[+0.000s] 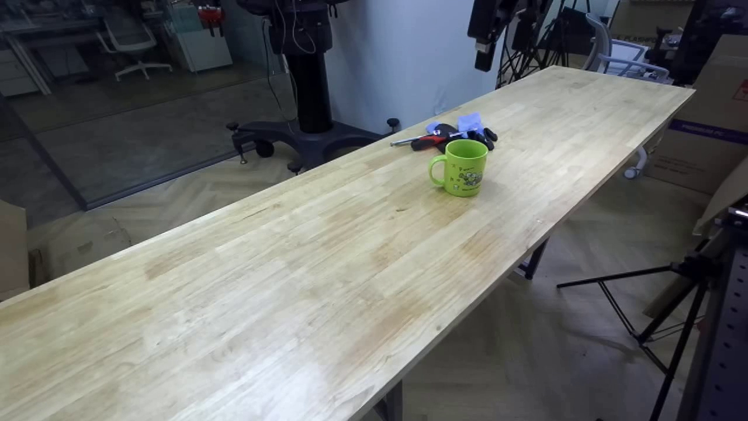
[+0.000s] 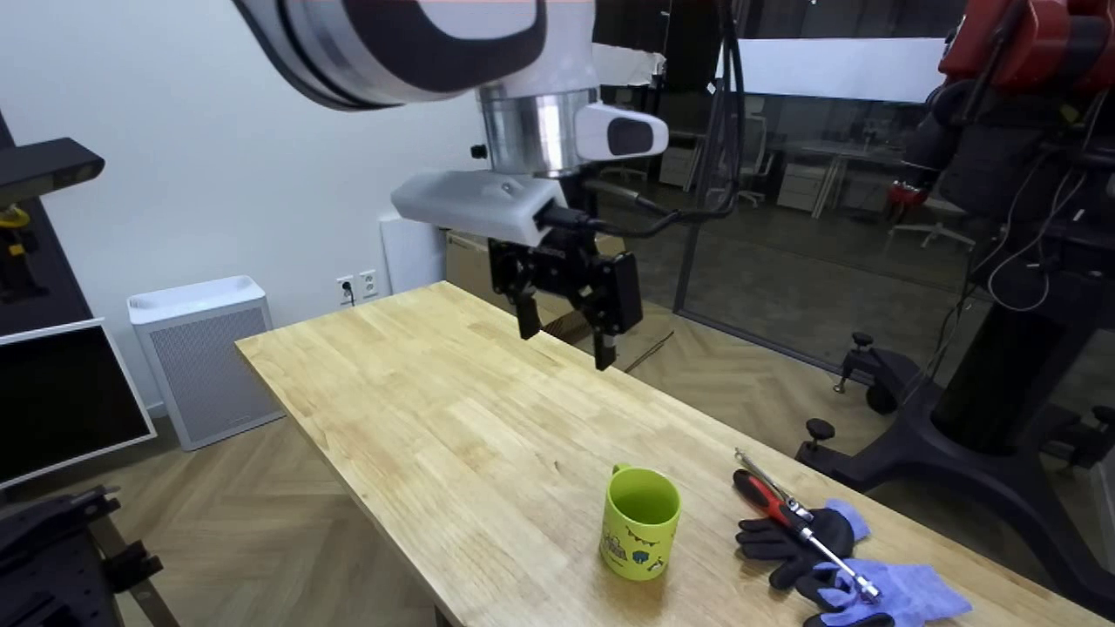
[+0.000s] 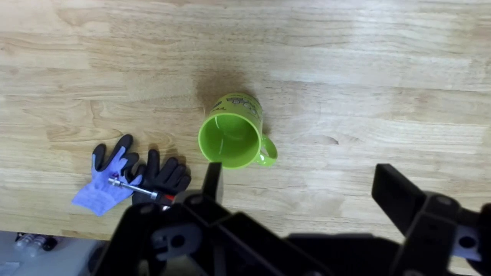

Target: Move the mug forward slightly

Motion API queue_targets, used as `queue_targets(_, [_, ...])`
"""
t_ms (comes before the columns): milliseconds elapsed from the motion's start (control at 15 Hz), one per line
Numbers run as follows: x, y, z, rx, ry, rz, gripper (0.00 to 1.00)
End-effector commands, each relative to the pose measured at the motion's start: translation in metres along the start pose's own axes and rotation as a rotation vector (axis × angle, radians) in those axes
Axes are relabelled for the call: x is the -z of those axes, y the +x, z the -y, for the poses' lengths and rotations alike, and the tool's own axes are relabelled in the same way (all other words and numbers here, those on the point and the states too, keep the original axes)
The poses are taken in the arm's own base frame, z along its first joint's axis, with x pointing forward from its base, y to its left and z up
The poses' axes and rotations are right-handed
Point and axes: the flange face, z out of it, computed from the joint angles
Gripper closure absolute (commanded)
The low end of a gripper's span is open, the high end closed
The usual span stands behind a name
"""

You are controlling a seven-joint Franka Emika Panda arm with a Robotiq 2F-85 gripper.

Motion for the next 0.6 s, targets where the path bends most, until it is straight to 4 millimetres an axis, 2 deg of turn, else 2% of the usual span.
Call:
queue_targets(0, [-0.033,0.06,-0.011,0.01,0.033,0.06,0.0])
queue_targets(267, [-0.07,0.091,-0.022,0.008,0.078,0.157,0.0])
queue_targets(533, [-0.102,0.103,-0.024,0.003,0.135,0.246,0.0])
